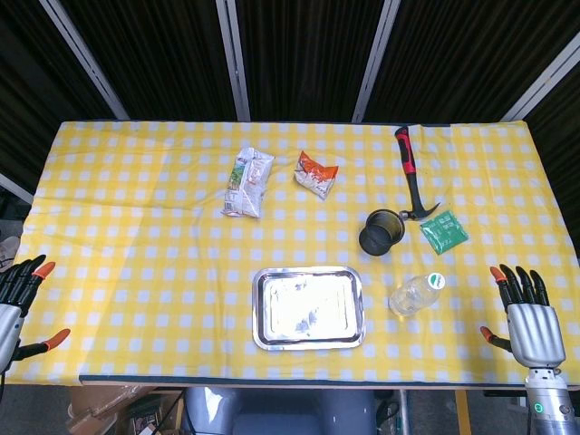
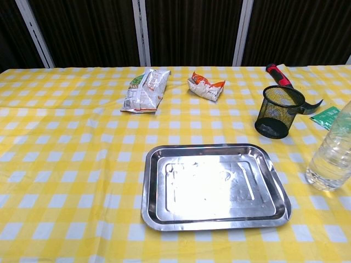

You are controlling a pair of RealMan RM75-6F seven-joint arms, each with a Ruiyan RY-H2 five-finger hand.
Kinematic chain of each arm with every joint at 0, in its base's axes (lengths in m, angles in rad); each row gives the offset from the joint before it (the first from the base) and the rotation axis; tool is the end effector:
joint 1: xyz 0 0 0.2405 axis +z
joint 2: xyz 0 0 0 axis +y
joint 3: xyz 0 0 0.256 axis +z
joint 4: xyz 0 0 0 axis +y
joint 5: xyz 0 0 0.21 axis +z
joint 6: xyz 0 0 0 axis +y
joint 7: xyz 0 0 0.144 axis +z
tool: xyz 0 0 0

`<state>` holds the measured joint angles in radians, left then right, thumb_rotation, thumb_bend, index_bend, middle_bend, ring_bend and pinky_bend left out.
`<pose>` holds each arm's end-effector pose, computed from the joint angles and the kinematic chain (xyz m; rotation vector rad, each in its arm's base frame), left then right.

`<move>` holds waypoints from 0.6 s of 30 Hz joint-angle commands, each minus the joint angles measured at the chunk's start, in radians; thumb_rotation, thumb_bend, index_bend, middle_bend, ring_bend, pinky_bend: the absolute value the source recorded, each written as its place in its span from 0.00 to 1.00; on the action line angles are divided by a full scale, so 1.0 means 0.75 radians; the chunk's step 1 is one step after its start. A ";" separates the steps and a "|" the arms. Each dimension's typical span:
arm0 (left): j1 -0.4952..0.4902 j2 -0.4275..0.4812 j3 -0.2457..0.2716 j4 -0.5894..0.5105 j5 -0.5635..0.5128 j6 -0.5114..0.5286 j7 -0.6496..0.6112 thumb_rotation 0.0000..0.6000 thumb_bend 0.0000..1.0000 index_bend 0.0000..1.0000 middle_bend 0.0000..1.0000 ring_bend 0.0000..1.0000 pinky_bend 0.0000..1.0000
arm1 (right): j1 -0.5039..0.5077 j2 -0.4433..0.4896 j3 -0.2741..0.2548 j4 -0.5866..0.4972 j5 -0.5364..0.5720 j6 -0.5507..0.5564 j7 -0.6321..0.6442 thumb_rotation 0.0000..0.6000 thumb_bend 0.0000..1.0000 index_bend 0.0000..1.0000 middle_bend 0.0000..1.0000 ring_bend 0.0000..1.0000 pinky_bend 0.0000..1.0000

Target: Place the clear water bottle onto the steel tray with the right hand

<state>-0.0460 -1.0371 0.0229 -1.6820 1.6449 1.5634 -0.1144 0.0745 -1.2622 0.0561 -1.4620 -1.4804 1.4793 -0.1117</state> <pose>-0.2922 0.1524 0.1711 -1.4468 -0.9539 -1.0319 -0.3312 -0.1801 0.1275 1.3923 -0.8317 0.7972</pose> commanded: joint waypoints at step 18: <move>0.007 0.005 0.012 -0.030 -0.008 -0.009 0.021 1.00 0.19 0.04 0.00 0.00 0.00 | 0.008 -0.002 -0.010 -0.029 -0.007 -0.033 0.032 1.00 0.13 0.12 0.11 0.00 0.00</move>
<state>-0.0408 -1.0345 0.0322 -1.7038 1.6426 1.5594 -0.0963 0.0773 -1.2621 0.0490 -1.4807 -1.4863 1.4625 -0.0982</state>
